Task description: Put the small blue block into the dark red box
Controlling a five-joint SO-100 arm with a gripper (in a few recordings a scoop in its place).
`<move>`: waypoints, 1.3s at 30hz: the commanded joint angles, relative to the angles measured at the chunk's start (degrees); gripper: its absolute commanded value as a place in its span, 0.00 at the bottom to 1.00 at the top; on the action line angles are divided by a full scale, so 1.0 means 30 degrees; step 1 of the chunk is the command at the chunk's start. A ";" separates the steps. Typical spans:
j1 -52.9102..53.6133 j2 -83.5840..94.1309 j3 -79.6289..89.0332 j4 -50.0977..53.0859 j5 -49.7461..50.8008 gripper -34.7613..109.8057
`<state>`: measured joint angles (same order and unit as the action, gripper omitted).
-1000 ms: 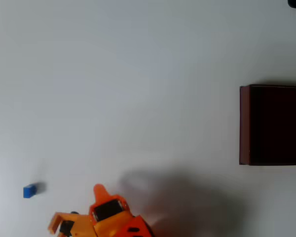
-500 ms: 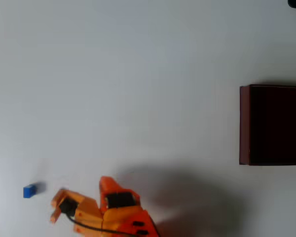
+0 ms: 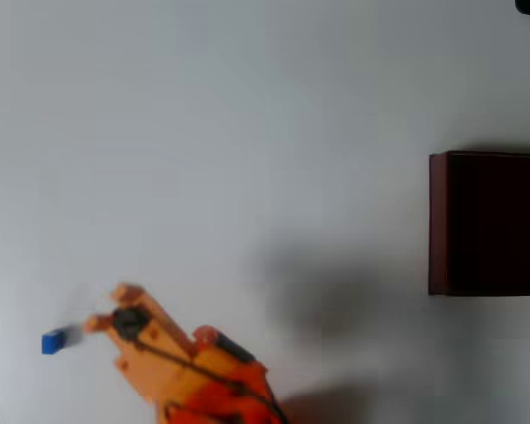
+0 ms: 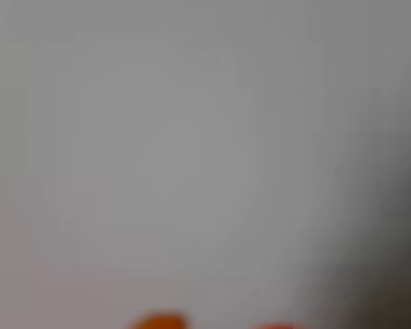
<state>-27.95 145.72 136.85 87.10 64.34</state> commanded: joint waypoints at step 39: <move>-1.2715 -1.6670 -1.3037 -0.1025 3.3428 0.37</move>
<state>-64.51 96.15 97.21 86.22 161.98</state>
